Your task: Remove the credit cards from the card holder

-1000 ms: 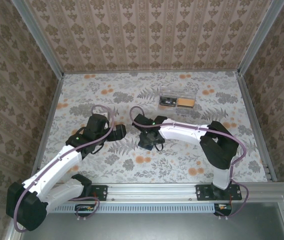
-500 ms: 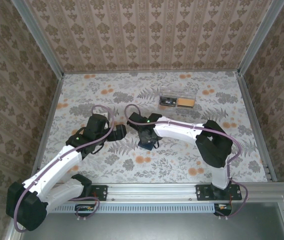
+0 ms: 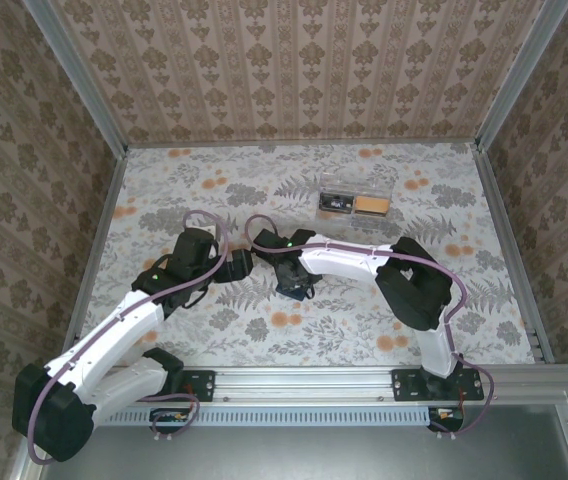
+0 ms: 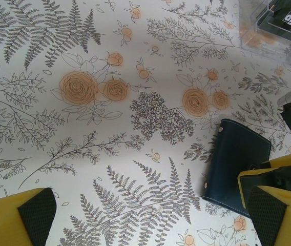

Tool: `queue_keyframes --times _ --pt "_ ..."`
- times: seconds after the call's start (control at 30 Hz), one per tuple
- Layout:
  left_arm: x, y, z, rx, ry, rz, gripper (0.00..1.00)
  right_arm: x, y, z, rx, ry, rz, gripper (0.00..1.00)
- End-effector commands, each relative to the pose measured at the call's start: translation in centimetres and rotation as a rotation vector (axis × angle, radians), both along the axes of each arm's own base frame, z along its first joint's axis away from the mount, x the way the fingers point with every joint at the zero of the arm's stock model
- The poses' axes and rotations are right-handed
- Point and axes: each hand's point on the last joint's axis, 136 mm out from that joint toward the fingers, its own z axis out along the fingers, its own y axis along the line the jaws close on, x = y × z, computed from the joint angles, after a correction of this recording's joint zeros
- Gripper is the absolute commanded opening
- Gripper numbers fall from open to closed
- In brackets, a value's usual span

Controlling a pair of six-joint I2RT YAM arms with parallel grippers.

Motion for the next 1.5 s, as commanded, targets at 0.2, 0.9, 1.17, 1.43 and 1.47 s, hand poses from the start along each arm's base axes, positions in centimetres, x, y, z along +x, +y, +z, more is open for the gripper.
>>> queue_keyframes --times 0.2,0.9,1.17,1.43,1.47 --pt "-0.2 0.0 -0.1 -0.026 0.008 0.007 1.00 -0.1 -1.3 -0.4 -0.043 0.009 -0.006 0.15" --pt "-0.3 -3.3 -1.9 -0.197 0.105 -0.038 0.91 -0.4 -2.0 4.1 0.044 -0.083 0.015 0.00" --pt "-0.3 -2.5 -1.7 -0.174 0.095 -0.019 0.99 -0.1 -1.2 1.8 -0.024 -0.045 0.046 0.44" --pt "-0.6 -2.1 -1.6 -0.173 0.087 -0.017 1.00 0.6 -1.9 0.4 -0.086 -0.032 0.028 0.44" --pt "-0.6 -2.0 -1.7 -0.171 0.087 -0.015 1.00 0.5 -2.0 0.1 -0.087 -0.028 0.026 0.44"
